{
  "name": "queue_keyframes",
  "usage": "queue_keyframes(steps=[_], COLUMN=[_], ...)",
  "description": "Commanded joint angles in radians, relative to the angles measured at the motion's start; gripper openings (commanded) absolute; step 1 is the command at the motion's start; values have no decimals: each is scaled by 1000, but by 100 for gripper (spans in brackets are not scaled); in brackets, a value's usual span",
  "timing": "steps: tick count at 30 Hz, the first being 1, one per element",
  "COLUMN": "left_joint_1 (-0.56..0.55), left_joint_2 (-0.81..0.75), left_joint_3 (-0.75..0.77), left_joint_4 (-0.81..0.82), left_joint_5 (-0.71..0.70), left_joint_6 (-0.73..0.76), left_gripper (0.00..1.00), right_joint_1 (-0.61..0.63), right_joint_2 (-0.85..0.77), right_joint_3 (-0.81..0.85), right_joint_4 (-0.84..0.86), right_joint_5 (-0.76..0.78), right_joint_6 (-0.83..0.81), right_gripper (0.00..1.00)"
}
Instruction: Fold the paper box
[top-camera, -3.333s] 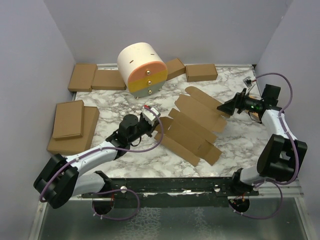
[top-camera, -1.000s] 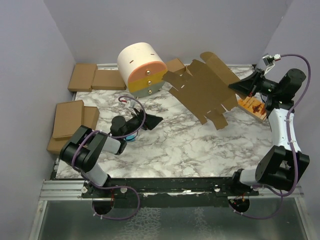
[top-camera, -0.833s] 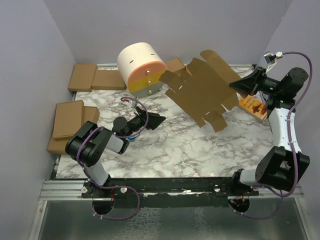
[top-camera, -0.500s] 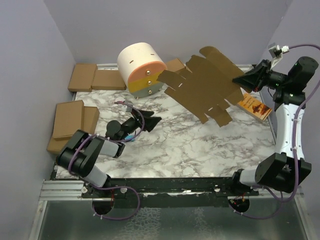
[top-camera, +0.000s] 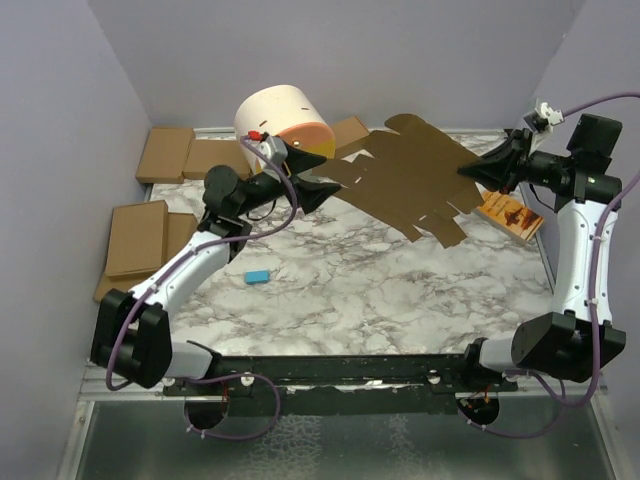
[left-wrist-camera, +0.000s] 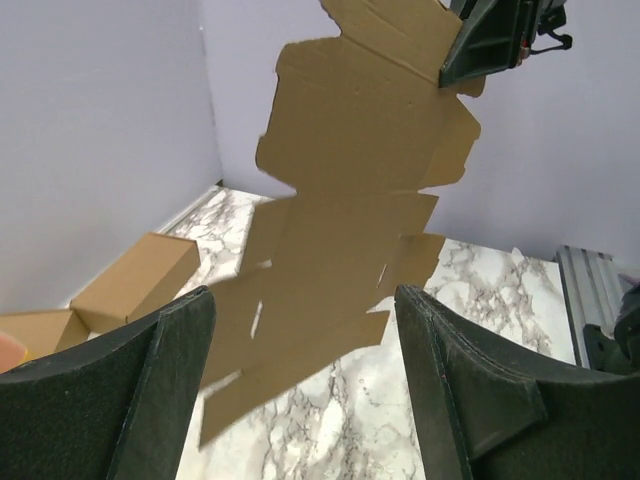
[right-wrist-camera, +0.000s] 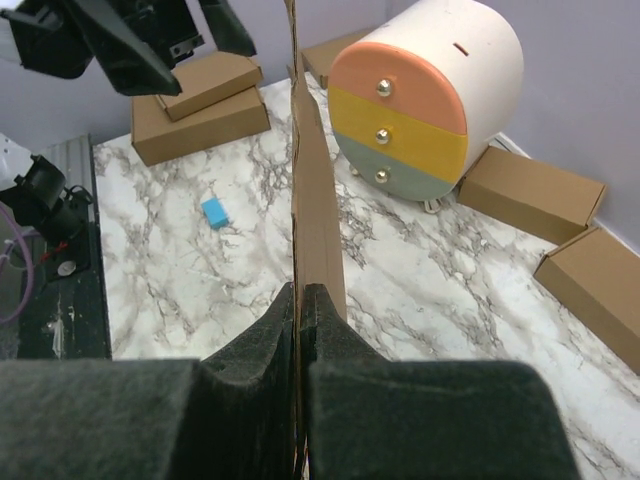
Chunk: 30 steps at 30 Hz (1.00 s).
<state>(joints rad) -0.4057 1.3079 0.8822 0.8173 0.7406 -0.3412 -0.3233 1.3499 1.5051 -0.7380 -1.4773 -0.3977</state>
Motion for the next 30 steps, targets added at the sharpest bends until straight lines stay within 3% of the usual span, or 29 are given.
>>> queue_keyframes(steps=[1, 8, 12, 17, 19, 24, 28, 30], left_joint_1=[-8, -88, -108, -124, -125, -118, -88, -75], left_joint_2=[88, 211, 257, 303, 306, 262, 251, 258], left_joint_3=[170, 436, 495, 518, 511, 477, 432, 429], left_joint_4=[-177, -460, -514, -463, -414, -364, -274, -223], left_joint_5=[158, 188, 217, 315, 351, 360, 381, 400], left_joint_6=[84, 273, 318, 259, 226, 212, 113, 51], left_gripper=[75, 66, 56, 23, 1, 0, 0, 0], right_joint_1=[23, 77, 96, 128, 128, 128, 128, 128], right_joint_2=[-4, -11, -9, -6, -3, -6, -10, -10], right_joint_3=[47, 46, 49, 49, 50, 43, 27, 21], right_joint_4=[-172, -223, -241, -251, -251, -251, -251, -256], right_joint_5=[6, 29, 24, 31, 37, 60, 79, 87], right_joint_6=[-183, -241, -264, -272, -271, -270, -285, -302], right_gripper=[1, 1, 1, 1, 2, 23, 43, 48])
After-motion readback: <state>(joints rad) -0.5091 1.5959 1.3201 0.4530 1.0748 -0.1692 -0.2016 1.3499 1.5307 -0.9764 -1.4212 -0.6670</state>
